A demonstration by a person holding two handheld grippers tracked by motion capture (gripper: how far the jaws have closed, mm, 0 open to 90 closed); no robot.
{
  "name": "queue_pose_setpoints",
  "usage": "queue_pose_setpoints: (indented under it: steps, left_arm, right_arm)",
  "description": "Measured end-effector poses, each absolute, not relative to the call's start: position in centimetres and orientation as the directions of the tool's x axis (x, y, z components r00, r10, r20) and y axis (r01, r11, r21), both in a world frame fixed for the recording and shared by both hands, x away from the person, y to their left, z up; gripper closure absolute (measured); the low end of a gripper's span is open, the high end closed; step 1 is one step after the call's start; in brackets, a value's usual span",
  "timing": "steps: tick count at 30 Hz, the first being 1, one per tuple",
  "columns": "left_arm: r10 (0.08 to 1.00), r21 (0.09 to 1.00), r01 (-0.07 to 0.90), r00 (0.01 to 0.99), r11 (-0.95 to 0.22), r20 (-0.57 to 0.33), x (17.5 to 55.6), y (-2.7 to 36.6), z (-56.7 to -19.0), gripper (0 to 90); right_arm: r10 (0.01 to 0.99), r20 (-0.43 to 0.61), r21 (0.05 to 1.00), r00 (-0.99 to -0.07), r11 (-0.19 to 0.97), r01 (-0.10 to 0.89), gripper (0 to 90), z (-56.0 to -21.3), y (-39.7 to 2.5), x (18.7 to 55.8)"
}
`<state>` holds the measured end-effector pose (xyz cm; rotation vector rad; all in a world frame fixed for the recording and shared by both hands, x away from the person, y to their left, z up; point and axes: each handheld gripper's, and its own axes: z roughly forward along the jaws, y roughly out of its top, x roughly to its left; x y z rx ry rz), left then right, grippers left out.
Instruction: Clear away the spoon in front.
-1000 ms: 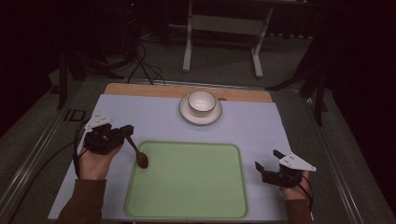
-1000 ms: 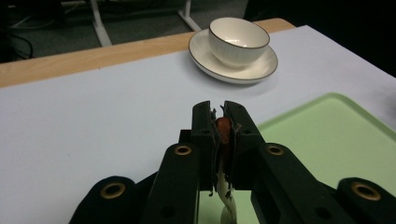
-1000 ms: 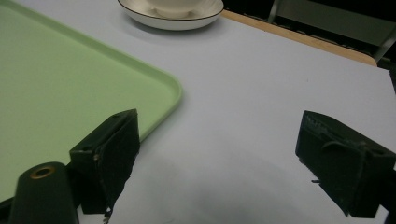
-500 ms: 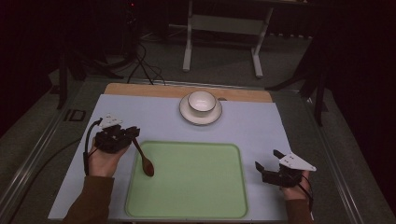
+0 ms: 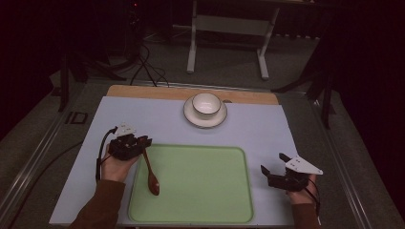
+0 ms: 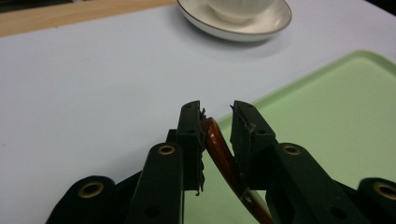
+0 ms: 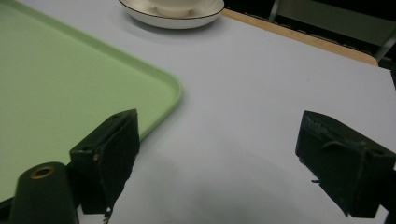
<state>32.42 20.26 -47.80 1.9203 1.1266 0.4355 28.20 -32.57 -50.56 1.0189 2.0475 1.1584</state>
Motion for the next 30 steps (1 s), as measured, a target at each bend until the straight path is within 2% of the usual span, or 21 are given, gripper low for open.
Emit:
queue_pose_setpoints:
  steps: [12,30]
  left_arm:
    - [0.804,0.799,0.549,0.576,-0.245,-0.149,32.7,19.9,-49.7,73.3]
    - [0.785,0.762,0.57,0.604,-0.306,-0.137,33.0,19.2,-51.7,70.9]
  right_arm:
    - [0.825,-0.113,0.877,-0.554,0.344,0.335,13.5,-50.6,-32.5,28.2]
    - [0.827,-0.113,0.878,-0.551,0.343,0.335,13.5,-50.6,-32.6,28.2]
